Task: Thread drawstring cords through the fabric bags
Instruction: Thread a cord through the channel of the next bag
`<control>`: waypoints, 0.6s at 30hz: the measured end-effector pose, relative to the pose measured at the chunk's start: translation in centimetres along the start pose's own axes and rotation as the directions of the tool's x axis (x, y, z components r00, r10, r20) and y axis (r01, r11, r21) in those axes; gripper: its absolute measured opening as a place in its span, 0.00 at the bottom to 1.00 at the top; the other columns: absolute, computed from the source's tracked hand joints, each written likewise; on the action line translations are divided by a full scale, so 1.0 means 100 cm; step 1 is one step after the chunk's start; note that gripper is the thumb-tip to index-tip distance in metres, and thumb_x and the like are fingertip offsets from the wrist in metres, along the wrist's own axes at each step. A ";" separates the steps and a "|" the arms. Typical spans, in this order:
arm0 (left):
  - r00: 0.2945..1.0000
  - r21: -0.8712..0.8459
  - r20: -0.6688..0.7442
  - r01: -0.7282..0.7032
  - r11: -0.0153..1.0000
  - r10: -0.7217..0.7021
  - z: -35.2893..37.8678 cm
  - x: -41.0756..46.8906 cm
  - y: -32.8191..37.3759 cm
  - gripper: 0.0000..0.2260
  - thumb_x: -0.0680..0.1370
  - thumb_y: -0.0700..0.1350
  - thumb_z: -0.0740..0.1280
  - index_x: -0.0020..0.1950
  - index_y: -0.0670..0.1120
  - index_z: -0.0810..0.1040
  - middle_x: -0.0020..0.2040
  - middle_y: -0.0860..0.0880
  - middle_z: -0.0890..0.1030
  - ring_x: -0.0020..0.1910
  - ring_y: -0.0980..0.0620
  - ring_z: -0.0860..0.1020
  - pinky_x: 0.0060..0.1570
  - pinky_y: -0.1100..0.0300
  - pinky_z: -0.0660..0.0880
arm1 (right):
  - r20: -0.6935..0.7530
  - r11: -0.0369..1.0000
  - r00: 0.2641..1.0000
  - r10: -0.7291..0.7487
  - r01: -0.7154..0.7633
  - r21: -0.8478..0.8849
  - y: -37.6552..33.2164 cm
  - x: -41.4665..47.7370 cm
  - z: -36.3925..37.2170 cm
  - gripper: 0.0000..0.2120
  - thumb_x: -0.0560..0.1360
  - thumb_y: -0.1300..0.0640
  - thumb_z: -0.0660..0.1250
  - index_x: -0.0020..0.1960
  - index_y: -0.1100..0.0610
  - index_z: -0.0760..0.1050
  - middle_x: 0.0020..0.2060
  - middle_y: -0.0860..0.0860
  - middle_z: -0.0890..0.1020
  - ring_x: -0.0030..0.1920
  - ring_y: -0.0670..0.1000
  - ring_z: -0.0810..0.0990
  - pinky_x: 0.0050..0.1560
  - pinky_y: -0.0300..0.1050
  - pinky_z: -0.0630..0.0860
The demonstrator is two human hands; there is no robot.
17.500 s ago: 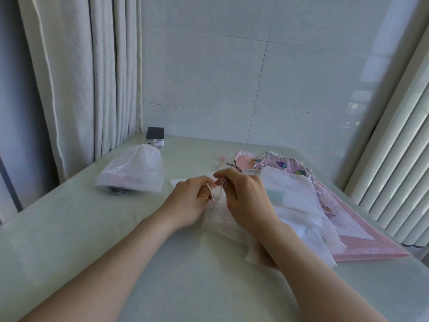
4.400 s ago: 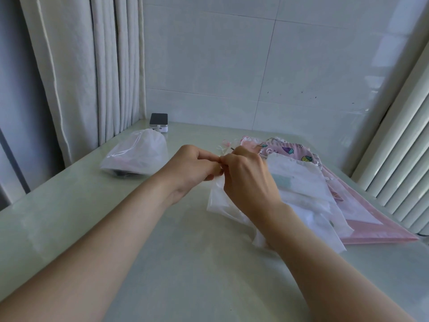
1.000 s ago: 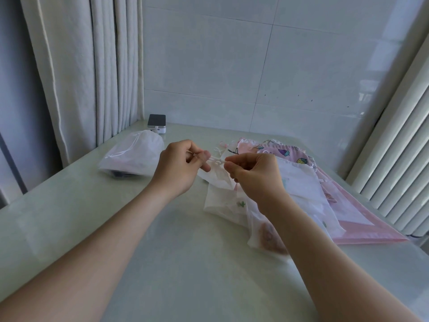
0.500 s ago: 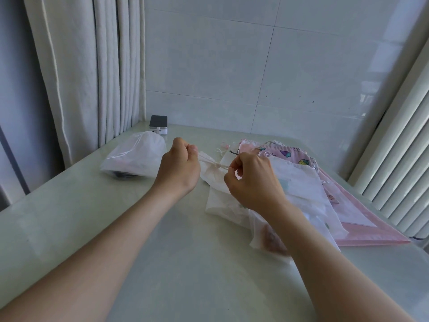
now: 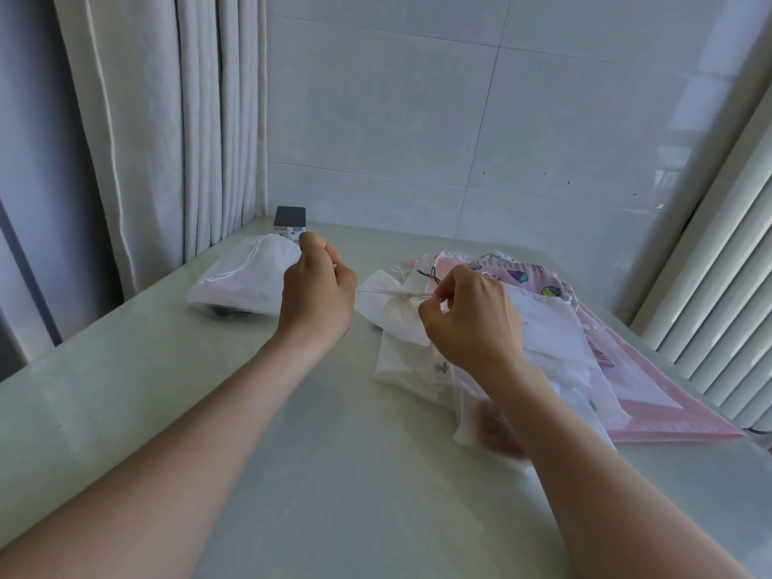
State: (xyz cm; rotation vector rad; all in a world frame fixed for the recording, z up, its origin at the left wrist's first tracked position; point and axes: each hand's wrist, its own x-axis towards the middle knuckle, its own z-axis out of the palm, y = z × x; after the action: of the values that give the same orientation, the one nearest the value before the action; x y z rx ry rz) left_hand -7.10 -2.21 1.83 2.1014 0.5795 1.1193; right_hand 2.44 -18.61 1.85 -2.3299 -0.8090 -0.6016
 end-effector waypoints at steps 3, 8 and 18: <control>0.993 0.052 0.000 -0.115 0.992 0.115 0.002 -0.001 -0.006 0.03 0.83 0.38 0.60 0.56 0.41 0.69 0.34 0.49 0.73 0.35 0.48 0.72 0.34 0.53 0.63 | -0.024 0.999 1.000 0.015 -0.014 0.034 0.001 -0.002 0.003 0.04 0.75 0.54 0.66 0.46 0.54 0.74 0.41 0.48 0.80 0.41 0.54 0.78 0.38 0.50 0.76; 0.969 0.102 0.079 -0.242 0.965 0.234 0.002 -0.001 -0.014 0.18 0.82 0.54 0.57 0.51 0.46 0.83 0.43 0.51 0.80 0.42 0.47 0.79 0.46 0.51 0.76 | -0.082 0.977 0.995 -0.051 0.066 0.203 0.005 -0.008 0.009 0.01 0.75 0.58 0.68 0.45 0.54 0.76 0.37 0.43 0.81 0.38 0.46 0.79 0.42 0.46 0.77; 0.919 0.133 0.367 -0.209 0.969 0.148 0.002 -0.007 -0.011 0.26 0.76 0.47 0.68 0.74 0.51 0.69 0.75 0.52 0.63 0.72 0.48 0.63 0.68 0.57 0.60 | -0.228 0.847 0.964 -0.137 0.234 0.477 -0.009 -0.010 -0.002 0.02 0.87 0.55 0.56 0.57 0.50 0.66 0.35 0.55 0.78 0.32 0.58 0.77 0.34 0.62 0.79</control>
State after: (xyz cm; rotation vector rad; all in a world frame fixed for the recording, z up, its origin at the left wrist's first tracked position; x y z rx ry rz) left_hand -7.33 -2.02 0.61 2.4716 0.3216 0.7742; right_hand 1.10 -18.58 1.70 -1.7066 -0.9769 -0.5953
